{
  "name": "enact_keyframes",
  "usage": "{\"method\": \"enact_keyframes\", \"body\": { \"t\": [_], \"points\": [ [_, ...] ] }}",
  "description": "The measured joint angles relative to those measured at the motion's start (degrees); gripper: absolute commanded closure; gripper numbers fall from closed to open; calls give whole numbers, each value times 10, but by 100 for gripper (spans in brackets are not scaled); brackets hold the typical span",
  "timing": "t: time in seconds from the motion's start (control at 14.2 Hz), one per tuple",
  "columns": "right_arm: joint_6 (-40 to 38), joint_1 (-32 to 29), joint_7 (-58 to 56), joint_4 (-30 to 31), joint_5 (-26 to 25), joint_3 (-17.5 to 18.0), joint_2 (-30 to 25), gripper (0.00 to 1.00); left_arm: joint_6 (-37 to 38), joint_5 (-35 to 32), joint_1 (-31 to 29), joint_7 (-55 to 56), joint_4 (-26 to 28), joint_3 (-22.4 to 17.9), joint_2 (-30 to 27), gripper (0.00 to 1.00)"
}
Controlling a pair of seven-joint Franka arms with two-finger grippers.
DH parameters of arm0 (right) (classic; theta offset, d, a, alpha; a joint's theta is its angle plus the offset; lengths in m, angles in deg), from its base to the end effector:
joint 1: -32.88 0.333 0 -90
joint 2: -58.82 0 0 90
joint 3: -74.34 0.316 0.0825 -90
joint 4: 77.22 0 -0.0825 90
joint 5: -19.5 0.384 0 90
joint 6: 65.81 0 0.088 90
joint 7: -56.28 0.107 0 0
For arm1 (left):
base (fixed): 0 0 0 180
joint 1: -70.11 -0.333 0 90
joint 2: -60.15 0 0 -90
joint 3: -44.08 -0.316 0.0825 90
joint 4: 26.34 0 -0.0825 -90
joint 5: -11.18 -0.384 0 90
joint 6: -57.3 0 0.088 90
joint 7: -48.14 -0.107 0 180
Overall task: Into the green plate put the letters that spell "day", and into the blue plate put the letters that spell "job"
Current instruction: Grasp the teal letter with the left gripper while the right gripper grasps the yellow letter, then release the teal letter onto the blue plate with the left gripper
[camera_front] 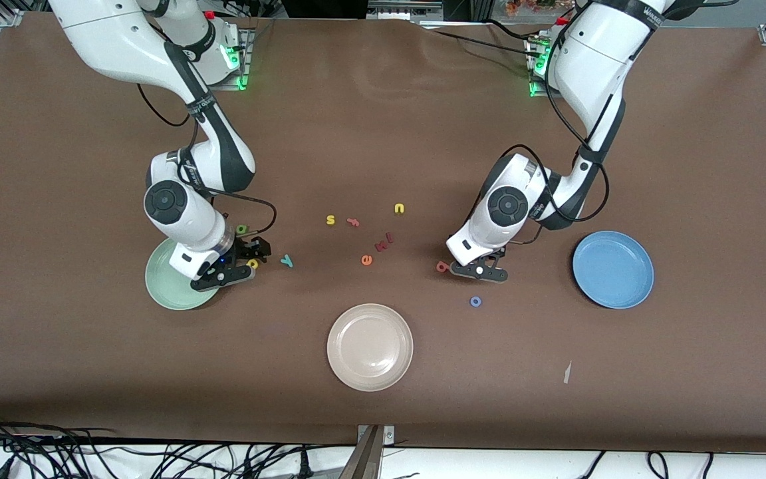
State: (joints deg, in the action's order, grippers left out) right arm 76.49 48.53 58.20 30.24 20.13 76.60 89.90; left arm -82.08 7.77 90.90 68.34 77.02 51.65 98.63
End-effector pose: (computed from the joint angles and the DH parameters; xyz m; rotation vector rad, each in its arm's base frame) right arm 0.6140 0.1968 0.2271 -3.0750 -0.4087 -0.0936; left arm 0.5723 -0.3029 0.1707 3.1045 -0.2511 -0.0799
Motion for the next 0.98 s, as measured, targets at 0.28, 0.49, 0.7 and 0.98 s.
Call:
{"method": "enact_keyframes", "body": {
  "t": [0.28,0.49,0.7,0.98],
  "points": [
    [41,11,0,1,0,0,24,6,4,-2,4,9,1,-2,-3,97],
    [69,14,0,15,0,0,32,8,31,-2,3,11,-7,-6,-3,100],
    [91,14,-1,36,-1,0,32,12,141,-3,-19,-2,-66,-14,-5,100],
    [93,14,-2,40,-1,-1,32,28,265,-4,-93,-115,-132,-17,-24,100]
  ]
}}
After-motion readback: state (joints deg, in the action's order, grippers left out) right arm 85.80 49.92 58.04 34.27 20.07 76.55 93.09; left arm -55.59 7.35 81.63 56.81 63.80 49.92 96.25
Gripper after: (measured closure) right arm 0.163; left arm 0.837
